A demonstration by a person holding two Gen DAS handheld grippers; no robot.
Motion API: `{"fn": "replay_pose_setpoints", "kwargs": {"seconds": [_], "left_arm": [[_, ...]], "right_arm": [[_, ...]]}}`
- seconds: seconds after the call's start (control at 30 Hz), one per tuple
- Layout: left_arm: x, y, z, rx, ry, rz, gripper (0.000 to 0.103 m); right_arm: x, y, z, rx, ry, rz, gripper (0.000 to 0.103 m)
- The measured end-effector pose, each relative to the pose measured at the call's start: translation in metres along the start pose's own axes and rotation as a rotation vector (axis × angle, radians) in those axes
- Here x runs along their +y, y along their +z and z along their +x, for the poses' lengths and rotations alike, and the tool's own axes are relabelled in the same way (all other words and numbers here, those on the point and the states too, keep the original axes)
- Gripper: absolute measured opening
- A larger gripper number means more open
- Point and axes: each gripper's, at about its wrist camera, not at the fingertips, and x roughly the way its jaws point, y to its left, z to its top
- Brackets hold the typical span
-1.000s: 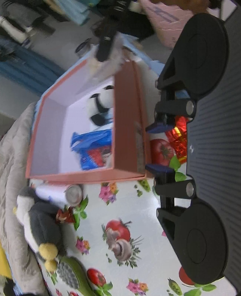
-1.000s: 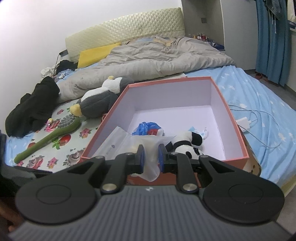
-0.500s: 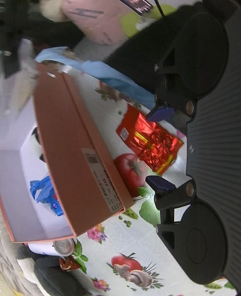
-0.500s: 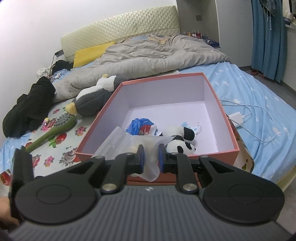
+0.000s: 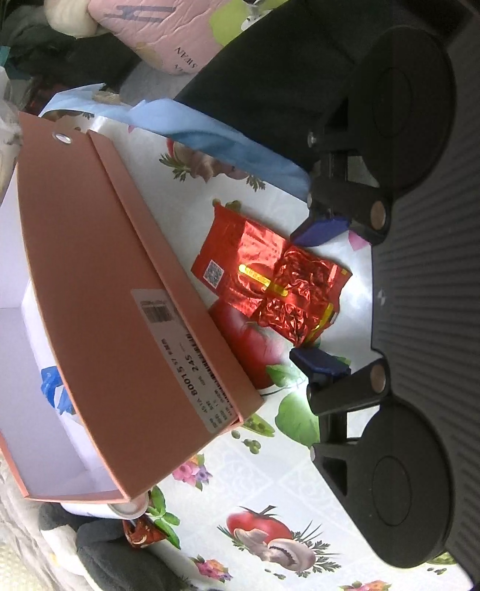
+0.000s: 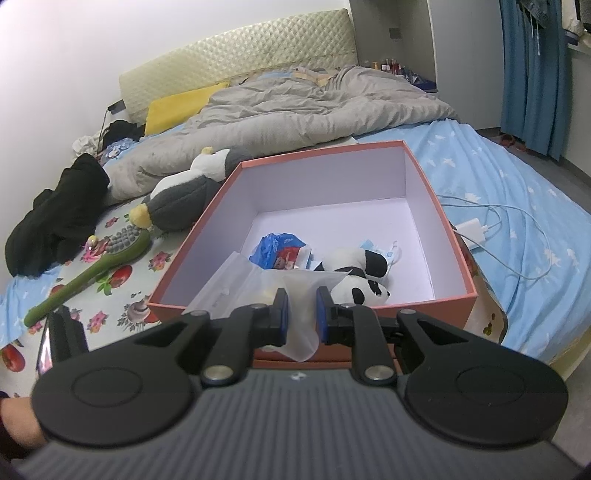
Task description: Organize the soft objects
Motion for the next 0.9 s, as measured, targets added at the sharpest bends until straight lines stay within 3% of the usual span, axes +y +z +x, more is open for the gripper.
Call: {"fn": "replay_pose_setpoints", "kwargs": {"seconds": [0.43,0.77,0.9], "left_arm": [[0.001,-0.002,-0.028,-0.070,0.020,-0.129,0.063],[0.009,-0.005,-0.085,-0.173,0.046,-0.357,0.063],[0.010,-0.004,-0.116,-0.227,0.070,-0.399,0.063]], "right_arm": [[0.002,0.001,0.000,-0.011,0.003,-0.004,0.019],[0.006,0.006,-0.005,-0.027,0.008,-0.011,0.019],[0.008,0.010,-0.006,-0.037,0.015,-0.013,0.019]]}}
